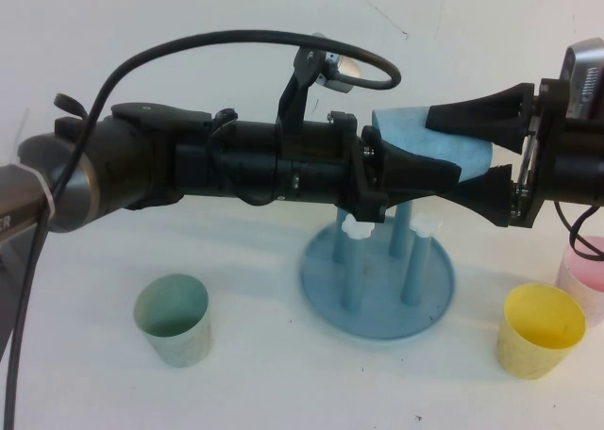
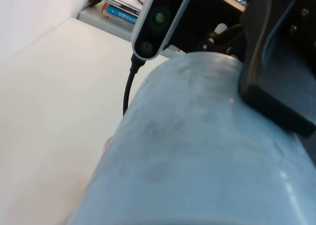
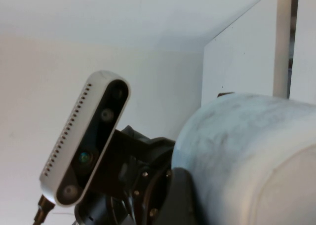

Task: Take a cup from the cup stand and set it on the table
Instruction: Hand over the cup

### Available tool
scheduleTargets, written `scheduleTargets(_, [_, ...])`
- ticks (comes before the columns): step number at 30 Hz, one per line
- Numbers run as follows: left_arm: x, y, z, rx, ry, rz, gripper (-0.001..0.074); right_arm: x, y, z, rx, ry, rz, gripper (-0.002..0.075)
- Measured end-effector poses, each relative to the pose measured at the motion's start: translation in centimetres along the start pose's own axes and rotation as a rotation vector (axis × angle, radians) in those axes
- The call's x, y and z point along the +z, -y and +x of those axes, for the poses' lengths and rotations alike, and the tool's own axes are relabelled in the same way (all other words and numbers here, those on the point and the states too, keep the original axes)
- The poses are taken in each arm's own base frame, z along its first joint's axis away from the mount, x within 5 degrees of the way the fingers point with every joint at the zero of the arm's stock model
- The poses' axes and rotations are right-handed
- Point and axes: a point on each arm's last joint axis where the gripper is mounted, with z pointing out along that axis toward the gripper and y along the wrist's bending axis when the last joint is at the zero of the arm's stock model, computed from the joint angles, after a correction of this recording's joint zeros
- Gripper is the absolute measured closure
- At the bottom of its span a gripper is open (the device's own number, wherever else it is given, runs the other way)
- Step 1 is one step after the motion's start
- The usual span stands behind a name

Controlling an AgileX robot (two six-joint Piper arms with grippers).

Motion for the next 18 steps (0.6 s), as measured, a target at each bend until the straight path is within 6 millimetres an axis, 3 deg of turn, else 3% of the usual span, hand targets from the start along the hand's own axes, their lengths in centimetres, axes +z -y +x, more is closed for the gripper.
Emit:
scheduleTargets(11, [0.00,0.00,0.03,0.011,-0.004,0.000,0.0678,0.00,-0.02,0.02,-0.046,-0.003,-0.003,0.0122])
scheduleTargets(18, [0.01,-0.05,-0.15,0.030,-0.004,-0.007,0.0678,0.00,-0.17,-0.09,-0.228,0.012,-0.017,0.0122])
